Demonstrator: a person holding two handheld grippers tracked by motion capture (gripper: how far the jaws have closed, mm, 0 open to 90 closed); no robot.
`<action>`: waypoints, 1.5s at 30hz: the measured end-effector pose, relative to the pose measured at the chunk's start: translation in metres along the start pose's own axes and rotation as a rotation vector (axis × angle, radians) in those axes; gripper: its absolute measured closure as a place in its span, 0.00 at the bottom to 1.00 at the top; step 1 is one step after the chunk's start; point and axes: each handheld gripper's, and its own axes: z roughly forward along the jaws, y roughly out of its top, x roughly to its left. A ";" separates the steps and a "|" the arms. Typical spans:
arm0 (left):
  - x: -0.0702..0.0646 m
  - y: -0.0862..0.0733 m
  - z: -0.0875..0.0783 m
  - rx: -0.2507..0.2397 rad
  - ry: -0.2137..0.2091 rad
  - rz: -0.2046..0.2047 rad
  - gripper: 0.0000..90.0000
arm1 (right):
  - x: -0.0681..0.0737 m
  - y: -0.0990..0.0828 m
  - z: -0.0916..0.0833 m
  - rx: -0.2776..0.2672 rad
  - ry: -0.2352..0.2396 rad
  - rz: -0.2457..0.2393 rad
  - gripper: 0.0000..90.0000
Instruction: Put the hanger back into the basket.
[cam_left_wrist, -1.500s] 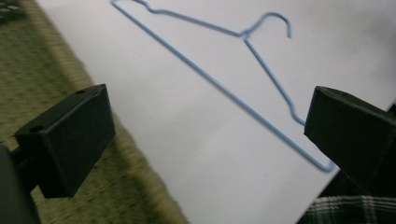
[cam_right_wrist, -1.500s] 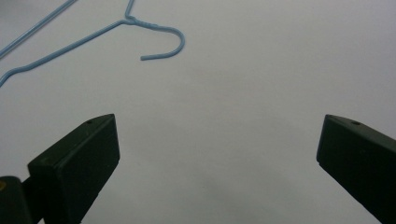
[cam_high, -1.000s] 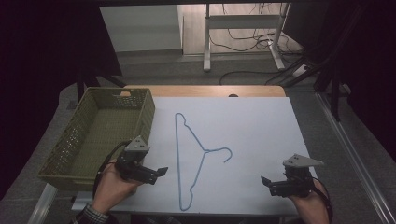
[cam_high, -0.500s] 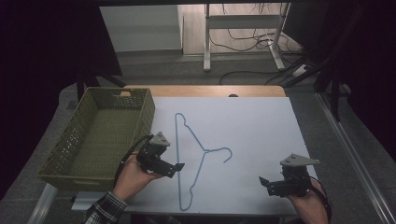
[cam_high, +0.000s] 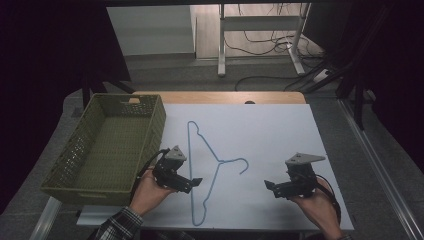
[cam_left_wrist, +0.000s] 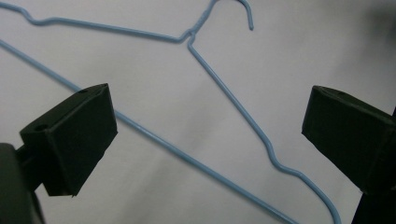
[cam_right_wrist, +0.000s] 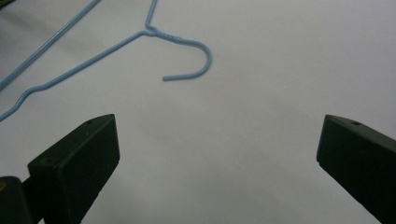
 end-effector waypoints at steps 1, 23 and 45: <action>0.000 0.000 0.001 0.000 -0.004 0.001 0.04 | 0.000 0.002 0.003 0.006 0.006 -0.001 0.00; -0.006 0.001 0.021 0.024 -0.012 0.024 0.02 | 0.001 0.061 0.090 0.100 0.010 -0.098 0.56; -0.007 0.001 0.038 0.067 0.001 0.030 0.05 | 0.004 0.061 0.129 0.180 -0.015 -0.204 0.96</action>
